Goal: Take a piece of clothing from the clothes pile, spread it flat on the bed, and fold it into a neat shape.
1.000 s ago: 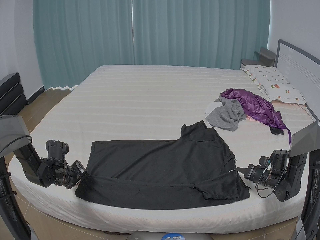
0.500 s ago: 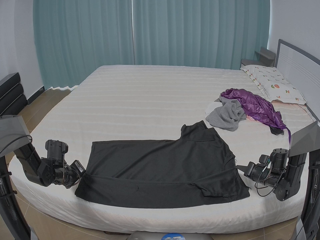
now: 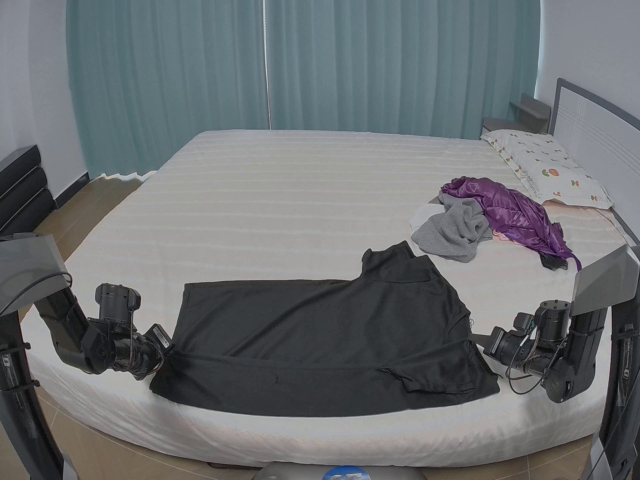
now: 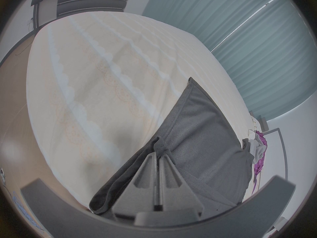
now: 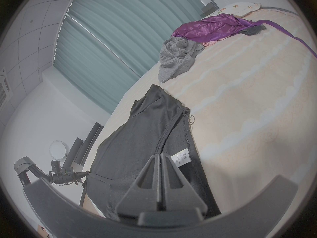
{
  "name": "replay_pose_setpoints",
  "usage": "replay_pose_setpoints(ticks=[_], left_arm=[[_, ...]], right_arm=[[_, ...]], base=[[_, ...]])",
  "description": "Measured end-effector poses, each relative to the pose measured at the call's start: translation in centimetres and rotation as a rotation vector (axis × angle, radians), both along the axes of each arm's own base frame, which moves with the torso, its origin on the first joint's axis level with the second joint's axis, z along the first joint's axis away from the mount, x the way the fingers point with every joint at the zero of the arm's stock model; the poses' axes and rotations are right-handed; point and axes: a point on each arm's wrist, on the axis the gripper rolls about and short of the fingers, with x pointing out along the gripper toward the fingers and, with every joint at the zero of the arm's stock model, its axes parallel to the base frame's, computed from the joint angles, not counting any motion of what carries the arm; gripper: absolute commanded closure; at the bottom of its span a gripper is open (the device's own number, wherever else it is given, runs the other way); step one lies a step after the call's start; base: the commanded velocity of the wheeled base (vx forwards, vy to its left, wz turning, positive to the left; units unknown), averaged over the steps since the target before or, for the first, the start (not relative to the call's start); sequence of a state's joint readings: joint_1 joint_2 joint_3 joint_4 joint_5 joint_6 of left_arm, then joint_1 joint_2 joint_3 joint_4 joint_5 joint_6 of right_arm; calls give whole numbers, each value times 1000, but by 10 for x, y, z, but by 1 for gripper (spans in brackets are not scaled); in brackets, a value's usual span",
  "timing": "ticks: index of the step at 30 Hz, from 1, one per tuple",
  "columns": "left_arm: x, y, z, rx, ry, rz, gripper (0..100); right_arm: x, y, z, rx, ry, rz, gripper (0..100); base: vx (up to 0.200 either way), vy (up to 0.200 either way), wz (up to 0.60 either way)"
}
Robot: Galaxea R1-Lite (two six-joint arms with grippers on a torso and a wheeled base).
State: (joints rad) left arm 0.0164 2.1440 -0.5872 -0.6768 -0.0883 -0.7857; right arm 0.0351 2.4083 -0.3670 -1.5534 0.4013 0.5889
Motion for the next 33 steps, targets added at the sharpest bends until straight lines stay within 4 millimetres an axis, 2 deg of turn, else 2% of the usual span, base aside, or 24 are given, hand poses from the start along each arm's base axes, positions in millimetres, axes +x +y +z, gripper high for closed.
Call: replay_pose_setpoints(ticks=[8,9,16,22,28,33], left_arm=[[1,-1,-4,-3,10,-4,100],[1,-1,-4,-3,10,-4,0],[2,-2,-4,-9,10,0,0],[0,-2,1,-15,-1,5,0],[-6,-3,20,-18,-47,0,0],[-15,-4,43,-22,-110,-4,0]], right_arm=[[-1,1,-7,-2,21,6,100],[-1,2,-7,-2,24,7,0],[-3,4,-11,3,41,16,0],[-5,3,-5,69,69,-26,0],[-8,0,9,184,97,-97,0],[-10,-6,17,244,103,-144,0]], base=[[0,0,0],[0,0,0],[0,0,0],[0,0,0],[0,0,0],[0,0,0]])
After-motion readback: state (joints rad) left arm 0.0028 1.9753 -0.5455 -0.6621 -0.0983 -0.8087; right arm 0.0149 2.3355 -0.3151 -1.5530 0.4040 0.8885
